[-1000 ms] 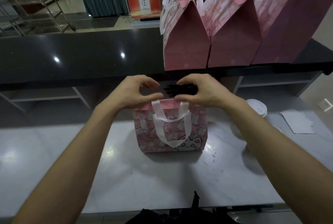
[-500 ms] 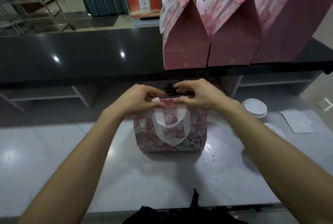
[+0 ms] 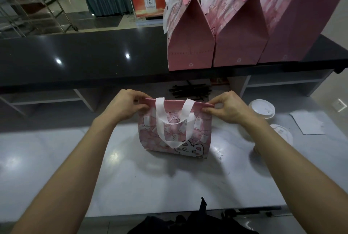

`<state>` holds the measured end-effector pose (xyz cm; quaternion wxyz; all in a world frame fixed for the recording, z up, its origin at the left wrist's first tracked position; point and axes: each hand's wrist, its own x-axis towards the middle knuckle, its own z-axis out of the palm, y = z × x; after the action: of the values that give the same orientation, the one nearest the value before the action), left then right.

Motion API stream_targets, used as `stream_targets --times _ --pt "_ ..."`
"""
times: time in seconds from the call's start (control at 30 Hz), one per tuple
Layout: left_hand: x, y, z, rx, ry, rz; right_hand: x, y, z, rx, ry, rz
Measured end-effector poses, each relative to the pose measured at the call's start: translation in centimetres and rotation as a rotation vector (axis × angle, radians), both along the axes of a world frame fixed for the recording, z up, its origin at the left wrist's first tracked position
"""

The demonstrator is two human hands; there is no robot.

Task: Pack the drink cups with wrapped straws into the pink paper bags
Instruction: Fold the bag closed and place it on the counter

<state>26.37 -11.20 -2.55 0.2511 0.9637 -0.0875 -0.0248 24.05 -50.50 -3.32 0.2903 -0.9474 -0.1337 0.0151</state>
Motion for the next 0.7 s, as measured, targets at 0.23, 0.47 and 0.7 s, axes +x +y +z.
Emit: stream_targets --times 0.23,0.47,0.7 --pt "-0.9 -1.2 -1.1 0.021 -0.232 0.283 -5.2 1.4 -0.6 0.282 0.072 0.027" --pt "-7.0 -0.7 -5.4 -0.436 -0.046 0.392 -9.5 2.9 -5.5 0.348 0.331 0.005" --pt "-15.8 -1.8 -9.3 -0.644 0.373 0.193 -13.5 3.0 -9.0 0.404 0.369 0.021"
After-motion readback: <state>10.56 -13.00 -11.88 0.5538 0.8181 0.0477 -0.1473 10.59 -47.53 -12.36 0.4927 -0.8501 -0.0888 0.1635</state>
